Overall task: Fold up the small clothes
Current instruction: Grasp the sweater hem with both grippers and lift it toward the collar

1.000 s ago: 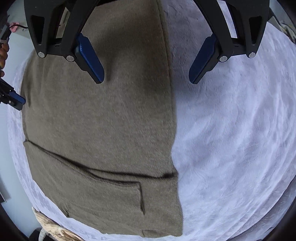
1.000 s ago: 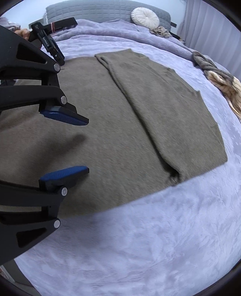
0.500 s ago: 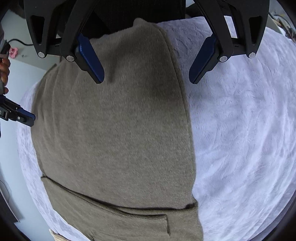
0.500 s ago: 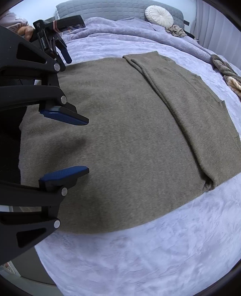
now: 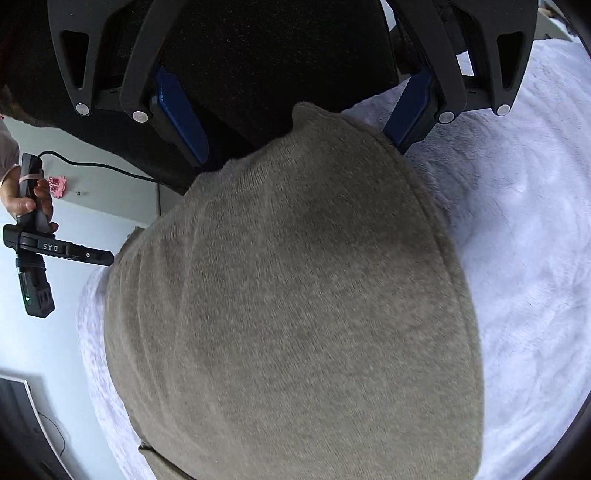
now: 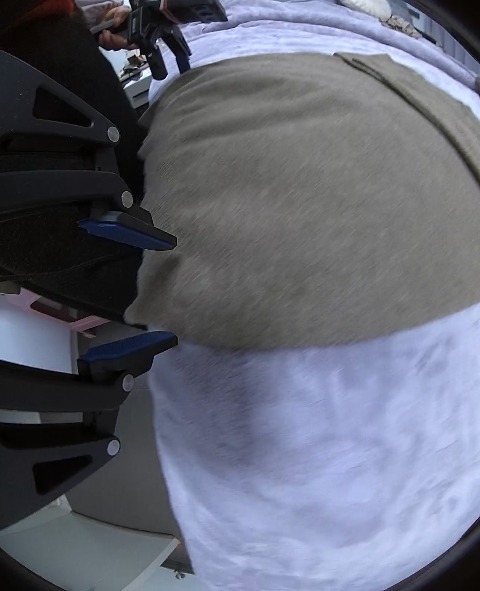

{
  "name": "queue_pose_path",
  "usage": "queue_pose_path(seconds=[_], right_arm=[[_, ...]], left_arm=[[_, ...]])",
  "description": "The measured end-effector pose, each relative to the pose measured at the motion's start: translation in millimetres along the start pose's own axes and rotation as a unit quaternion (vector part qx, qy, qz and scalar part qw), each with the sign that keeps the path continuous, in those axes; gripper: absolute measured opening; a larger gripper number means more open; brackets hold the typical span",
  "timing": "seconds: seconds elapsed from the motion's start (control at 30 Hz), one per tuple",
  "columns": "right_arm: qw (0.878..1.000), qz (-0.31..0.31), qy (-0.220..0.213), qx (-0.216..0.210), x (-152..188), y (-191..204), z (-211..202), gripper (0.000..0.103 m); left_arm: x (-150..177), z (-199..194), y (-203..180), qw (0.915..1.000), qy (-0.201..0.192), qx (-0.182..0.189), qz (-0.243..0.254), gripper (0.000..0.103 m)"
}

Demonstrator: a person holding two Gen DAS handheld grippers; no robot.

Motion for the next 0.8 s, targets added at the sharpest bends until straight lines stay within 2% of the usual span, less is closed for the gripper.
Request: queue_pose_path(seconds=[0.23,0.43,0.47,0.5,0.53,0.57,0.6,0.63,0.67,0.8], right_arm=[[0.999,-0.026,0.017,-0.022,1.2,-2.8,21.0,0.049],[0.999,-0.04,0.022,-0.027,-4.0,-9.3,33.7,0.049],[0.999,-0.038,0.024,-0.031,-5.0,-11.4,35.4,0.049],[0.998,-0.037,0.027,-0.036,-4.6,-10.4,34.3,0.049],[0.998,-0.038,0.029,-0.041,-2.8,-11.1,35.1,0.051],[0.998,-0.039,0.031,-0.047,-2.2,-10.5,34.8,0.045],[0.997,-0.037,0.03,-0.056,-0.8,-10.4,33.7,0.037],[0.997,-0.035,0.03,-0.066,-0.7,-10.8,31.4,0.014],[0.996,-0.031,0.025,-0.078,-0.3,-9.8,28.6,0.007],[0.986,-0.016,-0.011,-0.164,-1.2,-3.5,0.1,0.007]], left_arm=[[16.1,23.7,-2.0,0.999,0.041,0.012,0.009,0.093],[15.1,36.2,0.2,0.9971,0.037,0.048,-0.047,0.093],[17.3,35.5,1.6,0.9972,0.032,0.047,-0.049,0.085],[20.0,35.3,1.3,0.9974,0.031,0.045,-0.048,0.062],[22.4,41.3,-2.8,0.9974,0.033,0.04,-0.049,0.05],[23.5,44.0,-6.3,0.9972,0.038,0.039,-0.051,0.022],[25.2,45.1,-6.0,0.9967,0.042,0.044,-0.053,0.01],[17.1,49.6,-13.0,0.9966,0.04,0.048,-0.054,0.01],[22.0,48.4,-18.4,0.9969,0.041,0.05,-0.044,0.01],[29.3,14.8,-29.8,0.9943,0.015,0.104,-0.021,0.01]])
Point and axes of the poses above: each gripper's, at about its wrist camera, not at the fingertips, and z roughly the way its jaws point, y to its left, x to its underside, the point moved 2 cm from there along z, roughly the way its jaws point, and after that the axes turned 13 degrees about -z, right-handed, at the moved point
